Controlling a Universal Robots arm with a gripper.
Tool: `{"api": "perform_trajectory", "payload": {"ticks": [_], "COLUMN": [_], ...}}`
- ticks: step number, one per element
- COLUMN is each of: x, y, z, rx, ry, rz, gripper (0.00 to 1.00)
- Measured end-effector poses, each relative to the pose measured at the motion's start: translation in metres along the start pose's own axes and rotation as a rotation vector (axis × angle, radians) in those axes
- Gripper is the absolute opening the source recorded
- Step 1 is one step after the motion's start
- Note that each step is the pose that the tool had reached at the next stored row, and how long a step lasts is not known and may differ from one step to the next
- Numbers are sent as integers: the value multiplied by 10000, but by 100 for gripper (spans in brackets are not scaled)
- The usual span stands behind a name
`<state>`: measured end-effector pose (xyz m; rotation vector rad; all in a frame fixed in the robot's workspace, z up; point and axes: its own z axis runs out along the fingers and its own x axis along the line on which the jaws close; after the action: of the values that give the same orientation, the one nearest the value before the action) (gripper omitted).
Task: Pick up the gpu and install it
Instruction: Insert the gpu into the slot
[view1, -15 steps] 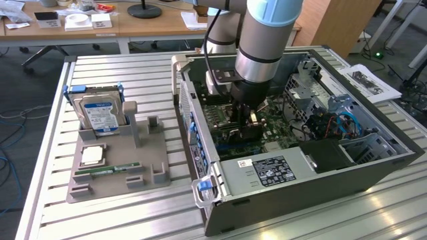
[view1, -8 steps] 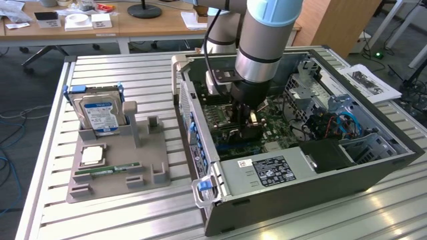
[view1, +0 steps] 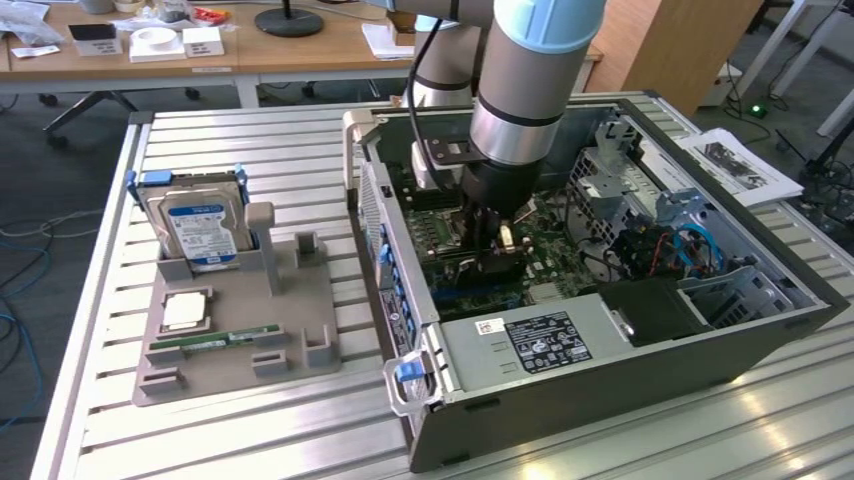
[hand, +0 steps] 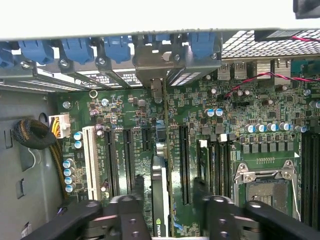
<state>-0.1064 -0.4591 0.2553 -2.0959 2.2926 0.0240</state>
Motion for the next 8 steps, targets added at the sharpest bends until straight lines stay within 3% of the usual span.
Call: {"api": "perform_trajectory", "payload": {"ticks": [1, 3, 4, 8], "x": [0, 0, 0, 0], "y": [0, 0, 0, 0], "z": [0, 0, 0, -1], "rx": [0, 0, 0, 0], "ry": [0, 0, 1, 4], "rz": [0, 0, 0, 0], "gripper": [47, 47, 41, 39]}}
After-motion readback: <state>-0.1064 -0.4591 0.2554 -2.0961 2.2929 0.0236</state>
